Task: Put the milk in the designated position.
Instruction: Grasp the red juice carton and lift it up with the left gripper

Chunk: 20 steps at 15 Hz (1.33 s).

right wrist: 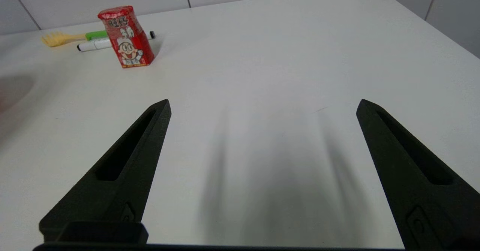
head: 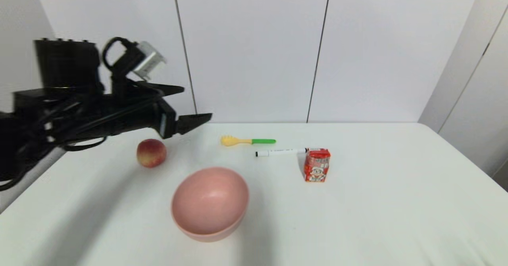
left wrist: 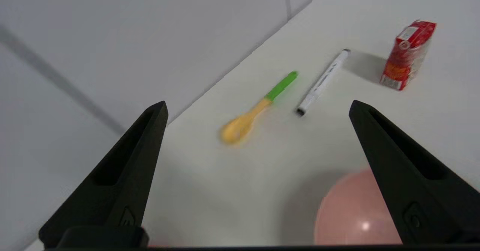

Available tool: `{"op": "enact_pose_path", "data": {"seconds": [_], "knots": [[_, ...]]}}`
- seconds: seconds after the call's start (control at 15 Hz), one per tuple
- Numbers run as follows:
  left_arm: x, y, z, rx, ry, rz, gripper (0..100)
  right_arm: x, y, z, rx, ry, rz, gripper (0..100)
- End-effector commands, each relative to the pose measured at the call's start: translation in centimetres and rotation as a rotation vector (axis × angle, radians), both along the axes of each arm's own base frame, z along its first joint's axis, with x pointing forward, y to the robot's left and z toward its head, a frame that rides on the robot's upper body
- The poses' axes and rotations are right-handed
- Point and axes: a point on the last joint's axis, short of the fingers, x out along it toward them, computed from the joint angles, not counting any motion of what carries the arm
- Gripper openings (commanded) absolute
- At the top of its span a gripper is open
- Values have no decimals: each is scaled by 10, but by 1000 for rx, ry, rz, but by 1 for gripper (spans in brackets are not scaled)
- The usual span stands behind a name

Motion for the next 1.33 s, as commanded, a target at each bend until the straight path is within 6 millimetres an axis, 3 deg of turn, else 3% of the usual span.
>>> {"op": "enact_pose_path", "data": {"seconds": [0.07,0.33,0.53,1.33], "knots": [[73,-108,-54,21,47,-210,100,0,0,0,1,1,0,100],[79,-157,-67,-22,73,-300,100,0,0,0,1,1,0,100],[73,-175,-80,-45,137,-413,100,0,0,0,1,1,0,100],[75,-195,-107,-83,237,-635,100,0,0,0,1,1,0,100]]}}
